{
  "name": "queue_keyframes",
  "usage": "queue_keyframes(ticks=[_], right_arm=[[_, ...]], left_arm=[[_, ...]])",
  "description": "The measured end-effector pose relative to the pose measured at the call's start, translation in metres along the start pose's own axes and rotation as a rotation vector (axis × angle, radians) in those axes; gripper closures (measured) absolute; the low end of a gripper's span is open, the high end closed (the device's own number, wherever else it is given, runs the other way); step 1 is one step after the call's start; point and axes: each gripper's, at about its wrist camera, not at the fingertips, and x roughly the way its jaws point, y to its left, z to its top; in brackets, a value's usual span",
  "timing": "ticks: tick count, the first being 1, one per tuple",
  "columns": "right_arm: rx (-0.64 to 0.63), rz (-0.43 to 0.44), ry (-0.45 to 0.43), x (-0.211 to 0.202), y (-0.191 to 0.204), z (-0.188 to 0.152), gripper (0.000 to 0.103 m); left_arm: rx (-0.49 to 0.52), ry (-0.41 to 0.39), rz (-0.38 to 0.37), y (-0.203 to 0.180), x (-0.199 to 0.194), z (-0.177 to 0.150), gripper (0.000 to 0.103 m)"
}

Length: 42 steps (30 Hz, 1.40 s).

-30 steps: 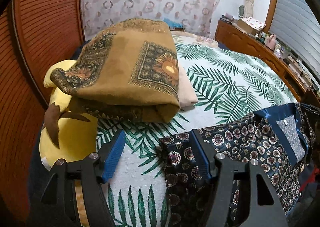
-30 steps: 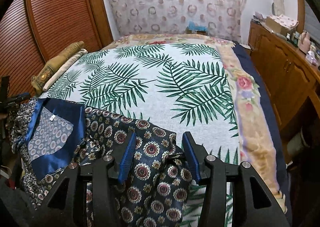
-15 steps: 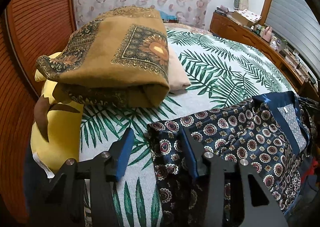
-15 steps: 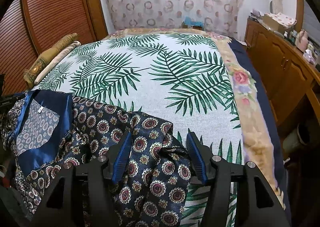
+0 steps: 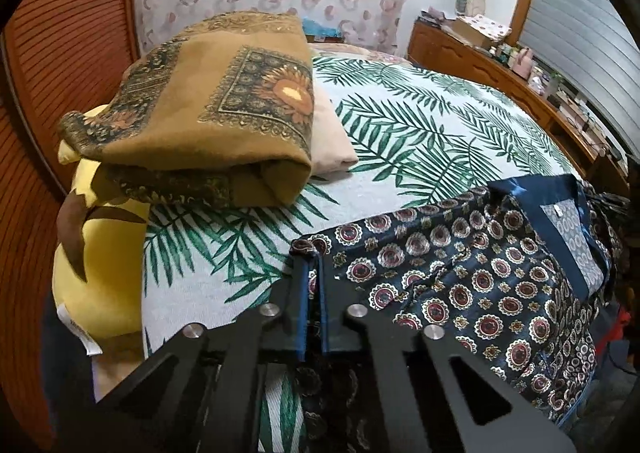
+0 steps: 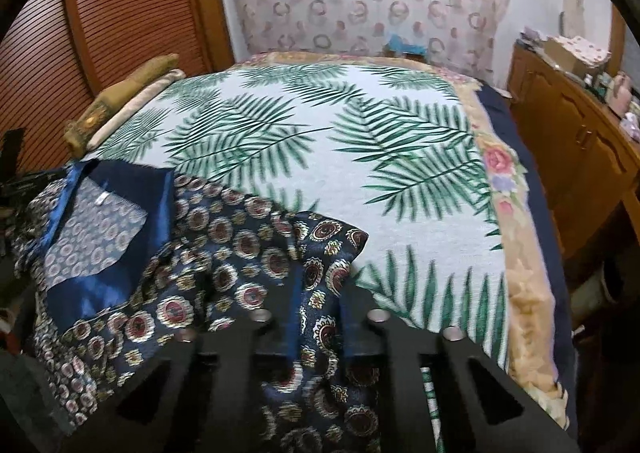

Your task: Fold small clothes

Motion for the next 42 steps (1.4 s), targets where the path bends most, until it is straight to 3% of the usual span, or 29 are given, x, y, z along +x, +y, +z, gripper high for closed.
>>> queue_keyframes(ticks=[6, 21, 27, 33, 36, 38, 40, 41, 42], right_arm=[[-0.014, -0.028, -0.064, -0.032, 0.011, -0.004, 0.097], [-0.066, -0.074, -0.416, -0.22, 0.039, 0.003, 0.098], [-0.122, -0.118, -0.515, -0.279, 0.047, 0.015, 0.098], [-0.164, -0.169, -0.543, -0.291, 0.037, 0.063, 0.098], [-0.169, -0.209, -0.502, -0.26, 0.027, 0.103, 0.098], [-0.165, -0.244, -0.455, -0.224, 0.026, 0.129, 0.098], [-0.115, -0.293, -0.401, -0.179, 0.017, 0.154, 0.097], [-0.095, -0.335, -0.39, -0.158, 0.016, 0.164, 0.091], [-0.069, -0.373, -0.374, -0.136, 0.013, 0.171, 0.078]], left_arm=[[-0.021, -0.101, -0.043, -0.012, -0.042, 0.0, 0.099], [0.067, -0.526, -0.079, -0.065, -0.217, 0.014, 0.1], [0.086, -0.624, -0.065, -0.066, -0.247, 0.041, 0.1], [0.063, -0.628, -0.008, -0.056, -0.227, 0.11, 0.1], [0.07, -0.603, 0.03, -0.056, -0.2, 0.141, 0.1], [0.054, -0.562, 0.082, -0.052, -0.158, 0.167, 0.1], [0.041, -0.508, 0.074, -0.047, -0.119, 0.183, 0.1], [0.044, -0.48, 0.064, -0.046, -0.103, 0.187, 0.099], [0.043, -0.433, 0.063, -0.043, -0.081, 0.192, 0.098]])
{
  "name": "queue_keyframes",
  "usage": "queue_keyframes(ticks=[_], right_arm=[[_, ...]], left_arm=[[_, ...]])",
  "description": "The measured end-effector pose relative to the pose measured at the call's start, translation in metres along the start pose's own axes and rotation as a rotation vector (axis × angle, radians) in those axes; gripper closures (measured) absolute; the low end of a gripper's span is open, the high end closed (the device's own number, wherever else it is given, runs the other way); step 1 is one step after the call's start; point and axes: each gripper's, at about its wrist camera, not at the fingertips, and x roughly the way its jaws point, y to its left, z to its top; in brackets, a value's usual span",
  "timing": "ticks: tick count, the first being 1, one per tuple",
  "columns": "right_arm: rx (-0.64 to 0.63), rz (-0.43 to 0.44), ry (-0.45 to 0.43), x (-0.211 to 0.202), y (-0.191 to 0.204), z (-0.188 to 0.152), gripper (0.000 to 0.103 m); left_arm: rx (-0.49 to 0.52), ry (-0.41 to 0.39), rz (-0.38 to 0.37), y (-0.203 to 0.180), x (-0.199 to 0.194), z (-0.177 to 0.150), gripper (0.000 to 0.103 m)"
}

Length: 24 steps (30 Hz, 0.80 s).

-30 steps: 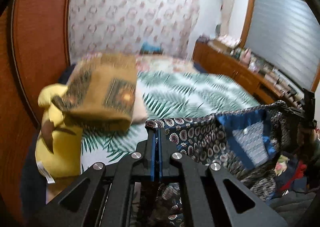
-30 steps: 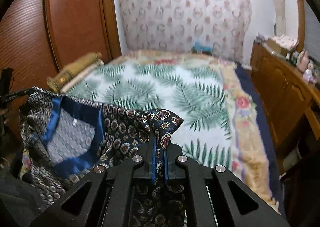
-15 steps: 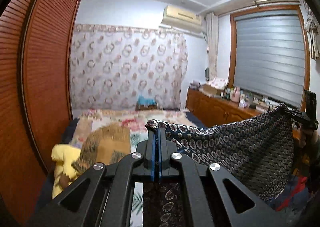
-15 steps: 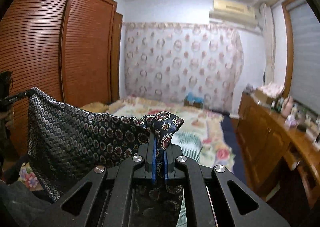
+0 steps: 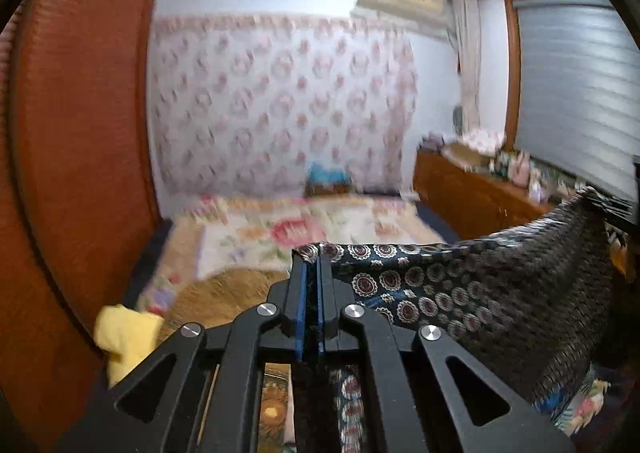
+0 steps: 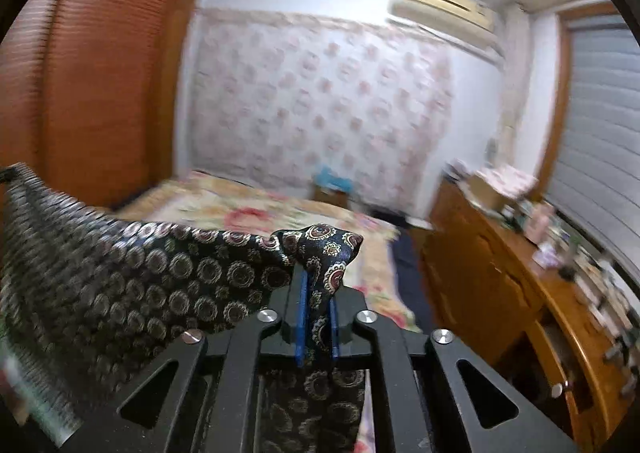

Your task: Fold small clothes

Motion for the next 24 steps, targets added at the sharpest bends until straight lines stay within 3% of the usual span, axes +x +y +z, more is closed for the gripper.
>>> queue_keyframes(ticks=[2, 4, 7, 9, 16, 20, 24], right_arm=[[0.038, -0.048, 0.099, 0.047, 0.01, -0.01, 0.062], [0.071, -0.044, 0.161, 0.073, 0.018, -0.024, 0.057], [0.094, -0.009, 0.192, 0.082, 0.024, -0.045, 0.049], [0.083, 0.016, 0.219, 0.082, 0.025, -0.058, 0.043], [0.081, 0.12, 0.268, 0.055, 0.009, -0.105, 0.042], [0.124, 0.149, 0.285, 0.035, -0.021, -0.118, 0.042], [0.162, 0.15, 0.322, 0.02, -0.036, -0.141, 0.042]], left_arm=[[-0.001, 0.052, 0.01, -0.001, 0.02, -0.01, 0.086], [-0.015, 0.08, -0.007, -0.002, 0.026, -0.021, 0.08], [-0.002, 0.102, -0.042, -0.011, 0.021, -0.04, 0.061], [0.019, 0.111, -0.068, -0.019, 0.016, -0.05, 0.061], [0.072, 0.153, -0.109, -0.044, 0.007, -0.089, 0.048], [0.074, 0.2, -0.162, -0.056, 0.012, -0.112, 0.034], [0.082, 0.277, -0.191, -0.073, 0.023, -0.141, 0.033]])
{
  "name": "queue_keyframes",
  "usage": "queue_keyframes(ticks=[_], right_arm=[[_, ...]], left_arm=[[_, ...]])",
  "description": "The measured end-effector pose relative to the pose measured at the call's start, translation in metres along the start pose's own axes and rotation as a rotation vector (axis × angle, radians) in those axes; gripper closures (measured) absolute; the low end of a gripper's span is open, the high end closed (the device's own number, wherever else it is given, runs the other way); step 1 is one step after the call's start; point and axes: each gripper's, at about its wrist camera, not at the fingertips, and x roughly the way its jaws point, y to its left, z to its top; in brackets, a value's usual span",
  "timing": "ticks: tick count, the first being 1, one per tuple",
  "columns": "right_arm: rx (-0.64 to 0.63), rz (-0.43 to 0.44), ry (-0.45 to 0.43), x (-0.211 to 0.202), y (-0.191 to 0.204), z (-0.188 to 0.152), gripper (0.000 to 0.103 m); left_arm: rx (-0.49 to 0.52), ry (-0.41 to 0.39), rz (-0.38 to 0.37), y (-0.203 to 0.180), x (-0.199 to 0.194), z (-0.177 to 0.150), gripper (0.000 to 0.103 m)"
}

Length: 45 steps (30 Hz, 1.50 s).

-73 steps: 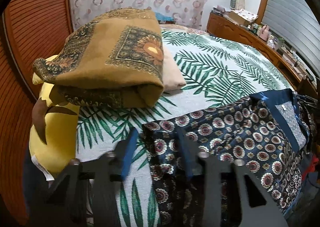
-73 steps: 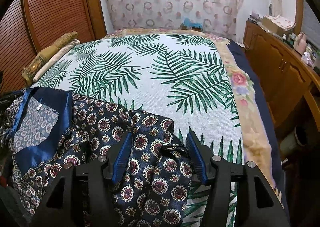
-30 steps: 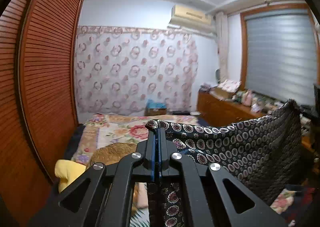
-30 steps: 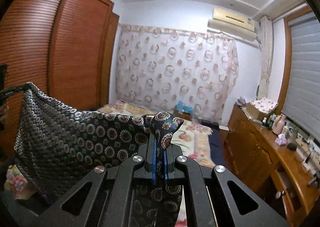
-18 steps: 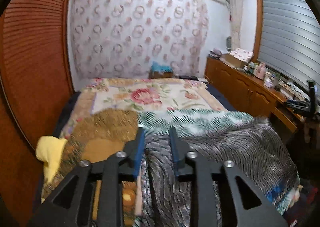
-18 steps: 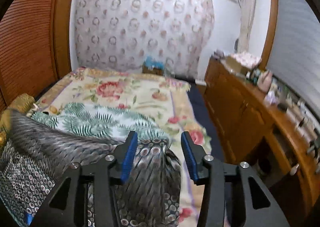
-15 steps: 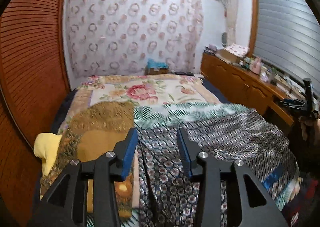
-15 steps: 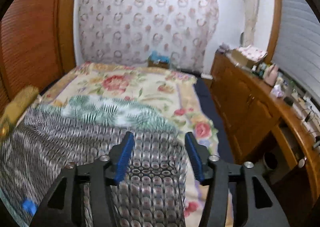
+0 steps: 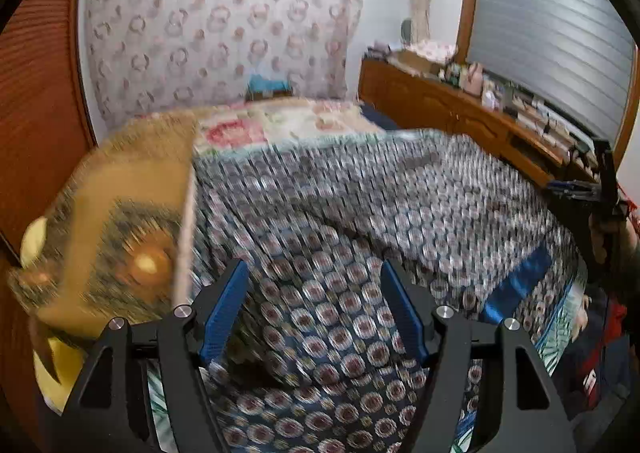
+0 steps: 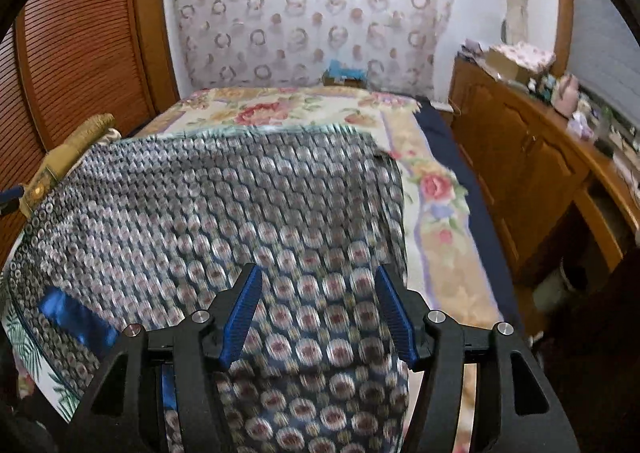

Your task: Fold small clothes

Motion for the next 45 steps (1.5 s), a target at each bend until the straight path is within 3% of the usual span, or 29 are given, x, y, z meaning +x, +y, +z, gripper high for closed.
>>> queue_keyframes(ticks=[10, 16, 21, 24, 28, 32, 45], right_arm=[[0.103, -0.013, 0.056, -0.011, -0.055, -0.027, 0.042], [0.098, 0.001, 0.086, -0.004, -0.054, -0.02, 0.053], [0.075, 0.001, 0.086, 0.016, -0.049, -0.007, 0.072], [0.076, 0.025, 0.057, 0.025, -0.04, -0.004, 0.072], [0.088, 0.033, 0.063, 0.039, -0.033, -0.009, 0.072], [0.089, 0.007, 0.079, 0.055, -0.029, -0.014, 0.072], [0.029, -0.053, 0.046, 0.055, -0.016, -0.02, 0.072]], left_arm=[[-0.014, 0.14, -0.009, -0.011, 0.04, -0.029, 0.033], [-0.008, 0.155, 0.002, -0.016, 0.047, -0.032, 0.029], [0.036, 0.176, 0.031, -0.026, 0.052, -0.032, 0.021], [0.086, 0.193, 0.057, -0.039, 0.058, -0.033, 0.012], [0.067, 0.205, 0.064, -0.036, 0.061, -0.033, 0.002], [0.066, 0.208, 0.07, -0.035, 0.062, -0.032, 0.002], [0.057, 0.205, 0.086, -0.034, 0.061, -0.034, 0.0]])
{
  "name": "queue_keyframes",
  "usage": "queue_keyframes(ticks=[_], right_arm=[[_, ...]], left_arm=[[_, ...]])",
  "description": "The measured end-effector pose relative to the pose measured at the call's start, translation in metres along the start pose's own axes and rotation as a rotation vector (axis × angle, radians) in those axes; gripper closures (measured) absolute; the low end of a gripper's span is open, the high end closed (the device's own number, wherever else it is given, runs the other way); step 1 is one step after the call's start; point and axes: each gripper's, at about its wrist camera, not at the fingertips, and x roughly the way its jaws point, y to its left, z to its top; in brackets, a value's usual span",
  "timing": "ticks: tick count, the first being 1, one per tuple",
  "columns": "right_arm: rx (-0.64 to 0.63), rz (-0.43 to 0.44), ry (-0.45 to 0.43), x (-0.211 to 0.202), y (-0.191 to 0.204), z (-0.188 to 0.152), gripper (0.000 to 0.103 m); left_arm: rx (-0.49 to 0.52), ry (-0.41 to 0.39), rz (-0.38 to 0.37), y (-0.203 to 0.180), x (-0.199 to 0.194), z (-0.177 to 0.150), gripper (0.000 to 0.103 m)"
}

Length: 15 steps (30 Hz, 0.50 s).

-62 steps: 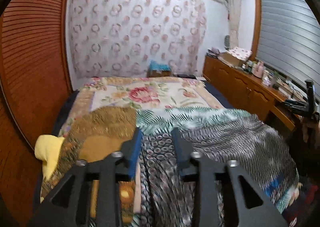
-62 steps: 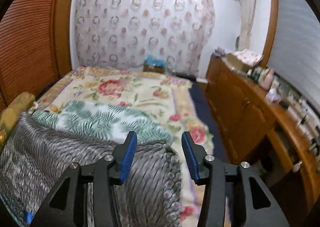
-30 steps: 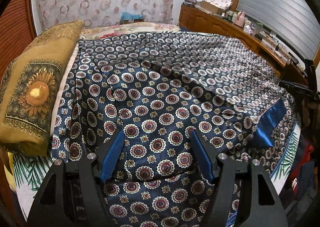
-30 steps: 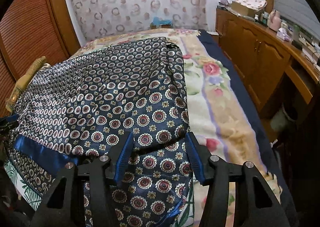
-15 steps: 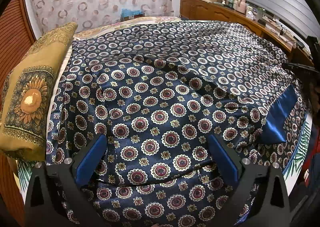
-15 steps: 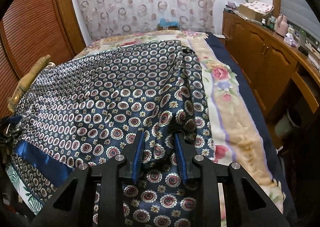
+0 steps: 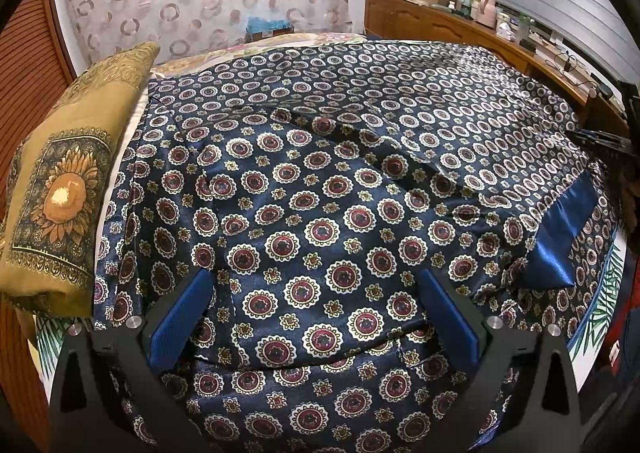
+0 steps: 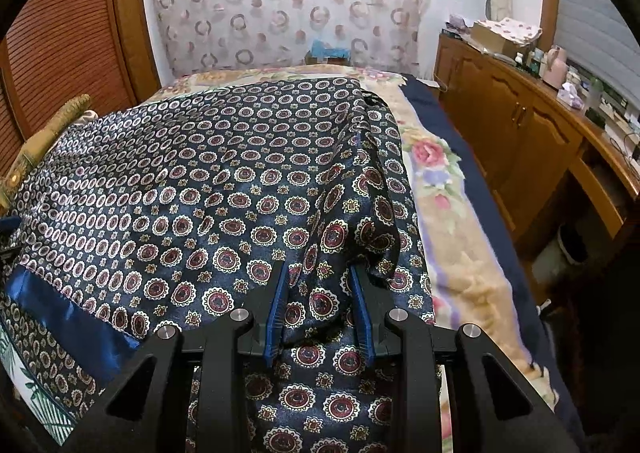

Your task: Fold small clothes

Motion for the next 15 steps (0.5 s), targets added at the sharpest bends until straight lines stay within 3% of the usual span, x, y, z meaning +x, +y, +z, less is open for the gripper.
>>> queue_keyframes(ticks=[9, 15], right_arm=[[-0.008, -0.002, 0.0, -0.002, -0.001, 0.0, 0.072], [-0.016, -0.003, 0.001, 0.0, -0.001, 0.0, 0.072]], left_arm=[[-0.029, -0.028, 0.003, 0.007, -0.009, -0.003, 0.001], [-0.162, -0.16, -0.012, 0.034, -0.056, -0.021, 0.002]])
